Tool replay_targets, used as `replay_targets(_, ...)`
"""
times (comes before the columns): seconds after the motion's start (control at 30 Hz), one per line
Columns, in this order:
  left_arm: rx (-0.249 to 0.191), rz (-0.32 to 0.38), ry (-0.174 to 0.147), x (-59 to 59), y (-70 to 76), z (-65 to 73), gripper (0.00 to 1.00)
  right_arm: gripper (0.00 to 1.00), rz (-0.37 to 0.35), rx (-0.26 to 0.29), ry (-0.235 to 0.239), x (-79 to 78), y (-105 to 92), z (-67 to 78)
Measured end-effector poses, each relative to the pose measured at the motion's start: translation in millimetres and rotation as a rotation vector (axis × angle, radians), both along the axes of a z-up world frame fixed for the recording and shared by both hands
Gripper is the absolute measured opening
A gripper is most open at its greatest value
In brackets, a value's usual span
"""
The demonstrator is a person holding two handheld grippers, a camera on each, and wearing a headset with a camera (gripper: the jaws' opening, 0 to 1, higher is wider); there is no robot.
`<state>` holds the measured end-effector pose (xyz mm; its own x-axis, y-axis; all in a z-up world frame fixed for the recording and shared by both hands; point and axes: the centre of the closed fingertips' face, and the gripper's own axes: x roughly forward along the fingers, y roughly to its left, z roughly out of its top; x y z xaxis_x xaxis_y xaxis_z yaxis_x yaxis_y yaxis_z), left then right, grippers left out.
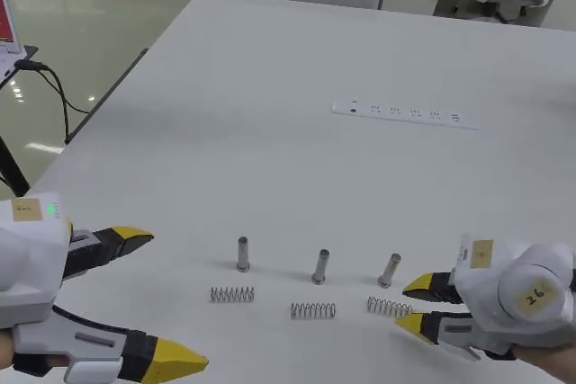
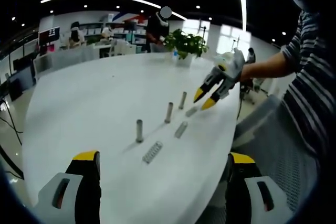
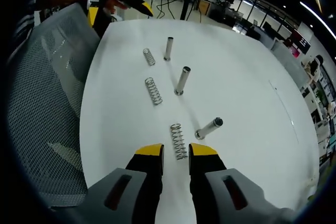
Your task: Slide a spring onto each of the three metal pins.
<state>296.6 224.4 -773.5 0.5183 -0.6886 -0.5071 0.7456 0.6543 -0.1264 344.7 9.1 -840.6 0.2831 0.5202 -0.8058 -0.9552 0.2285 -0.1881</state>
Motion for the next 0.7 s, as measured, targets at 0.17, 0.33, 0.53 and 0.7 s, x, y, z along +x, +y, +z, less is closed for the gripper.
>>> replay_targets(0.17,0.01,-0.009,0.004,-2.3,-0.9,-2.1,0.98,0.15,0.005,-0.012,0.009,2.7,0.4,-3.4)
replay_targets(0.33,0.014,-0.015,0.006,-2.4,-1.3,-2.6,0.98,0.15,0.025,-0.037,0.016,4.9,2.2,-10.6)
replay_targets(0.53,0.016,-0.02,0.009,-2.7,-2.3,-2.5,0.97,0.12,0.033,-0.064,0.028,7.2,0.1,-17.3)
replay_targets(0.7,0.018,-0.025,0.015,-3.9,-4.3,-3.6,0.97,0.08,0.038,-0.08,0.041,7.6,-1.5,-21.6)
